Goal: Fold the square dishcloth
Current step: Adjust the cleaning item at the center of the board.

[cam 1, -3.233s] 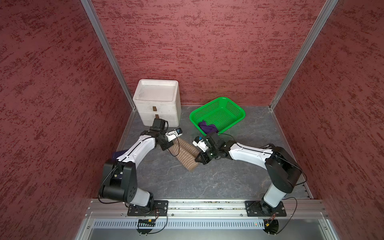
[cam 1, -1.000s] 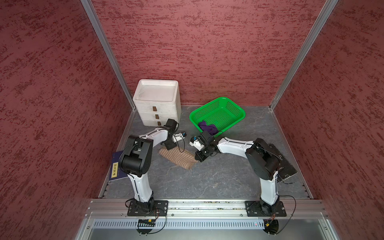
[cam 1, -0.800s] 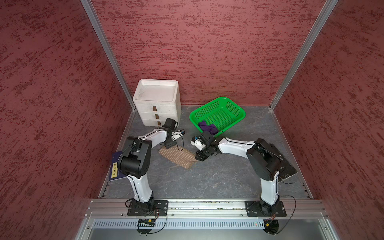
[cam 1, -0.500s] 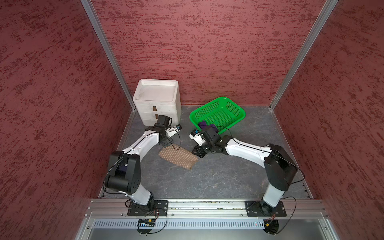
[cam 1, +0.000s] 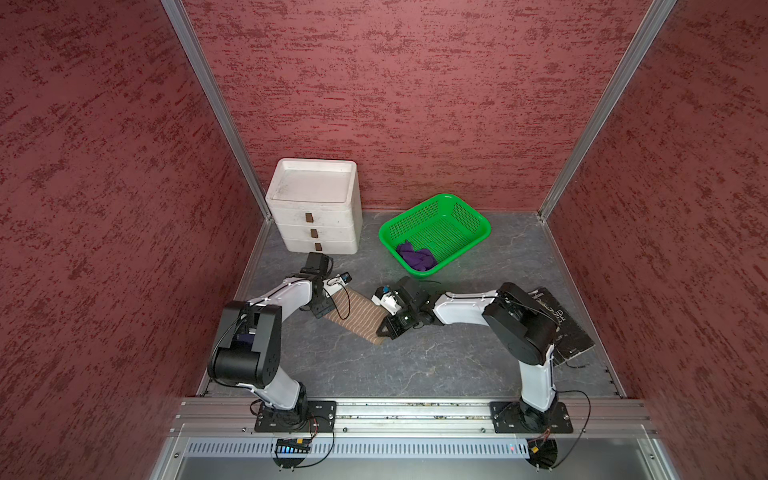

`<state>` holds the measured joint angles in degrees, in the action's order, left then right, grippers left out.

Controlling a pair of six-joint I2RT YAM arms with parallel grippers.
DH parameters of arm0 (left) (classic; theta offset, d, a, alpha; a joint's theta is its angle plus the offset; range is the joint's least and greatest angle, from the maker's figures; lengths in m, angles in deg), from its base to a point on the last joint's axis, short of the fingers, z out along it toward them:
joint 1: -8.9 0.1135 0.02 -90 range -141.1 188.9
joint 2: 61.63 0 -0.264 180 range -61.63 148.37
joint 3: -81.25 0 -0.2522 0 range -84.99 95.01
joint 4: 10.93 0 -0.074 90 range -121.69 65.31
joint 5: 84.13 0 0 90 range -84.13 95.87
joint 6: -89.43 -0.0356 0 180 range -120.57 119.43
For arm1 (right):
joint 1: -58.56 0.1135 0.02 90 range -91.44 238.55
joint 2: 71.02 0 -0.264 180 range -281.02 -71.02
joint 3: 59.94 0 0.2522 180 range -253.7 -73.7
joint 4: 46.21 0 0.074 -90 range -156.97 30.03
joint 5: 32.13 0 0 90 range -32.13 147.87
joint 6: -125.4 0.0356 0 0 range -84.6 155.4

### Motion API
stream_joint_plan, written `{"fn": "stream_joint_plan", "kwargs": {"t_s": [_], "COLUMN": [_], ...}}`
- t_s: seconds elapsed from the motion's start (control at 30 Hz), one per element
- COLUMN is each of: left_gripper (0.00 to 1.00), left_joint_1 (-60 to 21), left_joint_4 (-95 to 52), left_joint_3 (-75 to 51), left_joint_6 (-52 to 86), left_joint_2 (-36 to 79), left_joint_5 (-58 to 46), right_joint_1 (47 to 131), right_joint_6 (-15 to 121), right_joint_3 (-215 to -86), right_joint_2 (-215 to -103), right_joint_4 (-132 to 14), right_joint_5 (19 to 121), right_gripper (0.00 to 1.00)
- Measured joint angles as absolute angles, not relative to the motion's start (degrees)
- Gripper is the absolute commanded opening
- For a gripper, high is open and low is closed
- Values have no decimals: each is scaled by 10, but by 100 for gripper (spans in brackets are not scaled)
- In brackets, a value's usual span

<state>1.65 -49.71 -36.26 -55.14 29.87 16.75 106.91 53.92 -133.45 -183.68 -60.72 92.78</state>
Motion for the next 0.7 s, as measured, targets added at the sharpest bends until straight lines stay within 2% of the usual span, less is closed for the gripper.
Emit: {"fn": "stream_joint_plan", "kwargs": {"t_s": [0.2, 0.37, 0.47, 0.57, 0.7], "left_gripper": [80, 82, 82, 83, 83], "left_joint_1": [-56, -122, -150, -160, -122], "left_joint_4": [-427, -372, -358, -387, -411], "left_joint_3": [-325, -278, -265, -229, -213], "left_joint_6": [-549, -548, -545, -518, -498], "left_joint_2": [351, 404, 413, 407, 338], "left_joint_5": [218, 228, 196, 130, 68], "right_joint_1": [1111, 1166, 1150, 1113, 1071], "right_joint_6": [610, 699, 722, 724, 708], "right_joint_3": [-1250, -1126, -1071, -1079, -1139], "right_joint_2": [-1810, -1762, -1683, -1600, -1585], "right_joint_4": [-483, -356, -362, -380, -408], "right_joint_5": [920, 929, 923, 914, 912], "right_gripper": [0, 0, 0, 0, 0]}}
